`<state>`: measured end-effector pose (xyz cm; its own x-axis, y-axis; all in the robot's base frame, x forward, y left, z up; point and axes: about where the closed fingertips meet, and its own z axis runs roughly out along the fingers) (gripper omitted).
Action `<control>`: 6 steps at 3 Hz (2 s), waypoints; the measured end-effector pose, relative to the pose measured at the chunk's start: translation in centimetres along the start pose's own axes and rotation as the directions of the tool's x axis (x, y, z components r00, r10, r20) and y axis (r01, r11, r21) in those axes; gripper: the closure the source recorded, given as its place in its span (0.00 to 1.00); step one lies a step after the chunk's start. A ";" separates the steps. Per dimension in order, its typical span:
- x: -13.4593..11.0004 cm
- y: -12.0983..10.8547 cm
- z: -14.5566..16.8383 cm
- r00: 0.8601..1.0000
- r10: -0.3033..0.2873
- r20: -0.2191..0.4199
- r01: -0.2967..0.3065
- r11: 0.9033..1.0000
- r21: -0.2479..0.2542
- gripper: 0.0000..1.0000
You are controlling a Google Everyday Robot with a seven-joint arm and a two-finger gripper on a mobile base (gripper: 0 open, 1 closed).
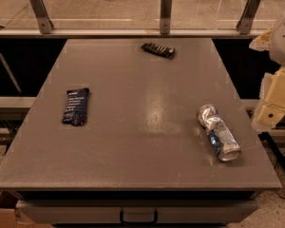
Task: Place redbull can upright
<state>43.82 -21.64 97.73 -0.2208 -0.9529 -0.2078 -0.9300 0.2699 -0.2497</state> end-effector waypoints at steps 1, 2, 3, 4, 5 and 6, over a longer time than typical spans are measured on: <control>-0.1 0.0 0.1 1.000 0.004 0.002 -0.004 1.000 -0.001 0.00; -1.7 0.1 2.4 0.997 0.067 0.024 -0.067 0.998 -0.015 0.00; -2.5 -0.1 6.1 0.985 0.171 0.014 -0.170 0.984 -0.045 0.00; -3.2 0.3 9.2 0.952 0.305 -0.017 -0.305 0.950 -0.068 0.00; -3.3 1.2 11.8 0.903 0.422 -0.083 -0.427 0.902 -0.065 0.00; -3.0 2.3 13.8 0.856 0.499 -0.135 -0.508 0.860 -0.041 0.00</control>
Offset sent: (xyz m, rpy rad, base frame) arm 0.0236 0.0438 -0.0495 0.1053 0.0561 -0.1243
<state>46.44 -16.24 84.78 -0.6925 -0.6998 -0.1749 -0.7002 0.7105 -0.0702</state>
